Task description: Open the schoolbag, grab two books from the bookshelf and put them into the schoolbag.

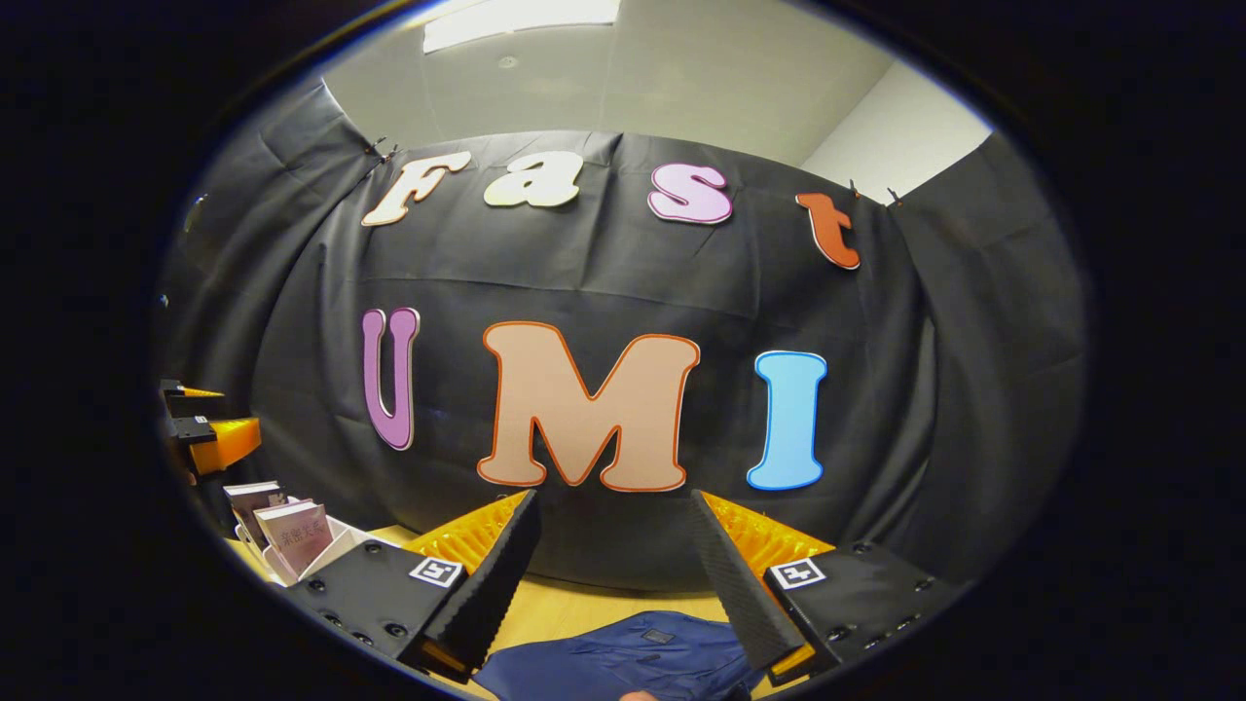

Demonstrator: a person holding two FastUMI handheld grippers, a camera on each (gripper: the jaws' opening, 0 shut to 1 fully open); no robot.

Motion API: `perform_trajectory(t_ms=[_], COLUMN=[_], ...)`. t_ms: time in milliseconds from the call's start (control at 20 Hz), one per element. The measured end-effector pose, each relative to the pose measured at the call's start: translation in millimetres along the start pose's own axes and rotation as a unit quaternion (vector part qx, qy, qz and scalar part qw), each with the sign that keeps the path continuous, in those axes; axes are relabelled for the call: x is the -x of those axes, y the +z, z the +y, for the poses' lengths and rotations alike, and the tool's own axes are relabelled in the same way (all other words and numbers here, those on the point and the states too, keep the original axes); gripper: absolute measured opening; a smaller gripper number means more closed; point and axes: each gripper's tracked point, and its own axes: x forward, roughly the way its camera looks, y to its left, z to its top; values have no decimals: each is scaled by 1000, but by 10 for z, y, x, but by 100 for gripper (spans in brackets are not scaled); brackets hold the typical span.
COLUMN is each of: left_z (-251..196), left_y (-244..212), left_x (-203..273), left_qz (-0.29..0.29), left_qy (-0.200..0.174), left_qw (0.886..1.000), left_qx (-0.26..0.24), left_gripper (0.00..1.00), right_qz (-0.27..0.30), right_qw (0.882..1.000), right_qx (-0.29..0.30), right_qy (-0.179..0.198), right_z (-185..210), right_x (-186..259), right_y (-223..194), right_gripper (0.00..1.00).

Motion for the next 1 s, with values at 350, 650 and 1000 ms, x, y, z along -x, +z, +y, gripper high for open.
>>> perform_trajectory(t_ms=[350,650,1000], left_z=[22,49,96], left_y=[-9,-12,-39], left_x=[-30,-41,-32], left_qz=[2,4,8], left_qy=[5,8,19], left_qw=[1000,1000,1000], left_qx=[-4,-8,-9], left_gripper=[93,93,93], right_qz=[20,33,49], right_qw=[999,992,968], right_qx=[43,92,183], right_qy=[23,81,167], right_z=[92,423,810], right_x=[-9,68,228], right_y=[-214,-515,-1042], right_gripper=[94,98,100])
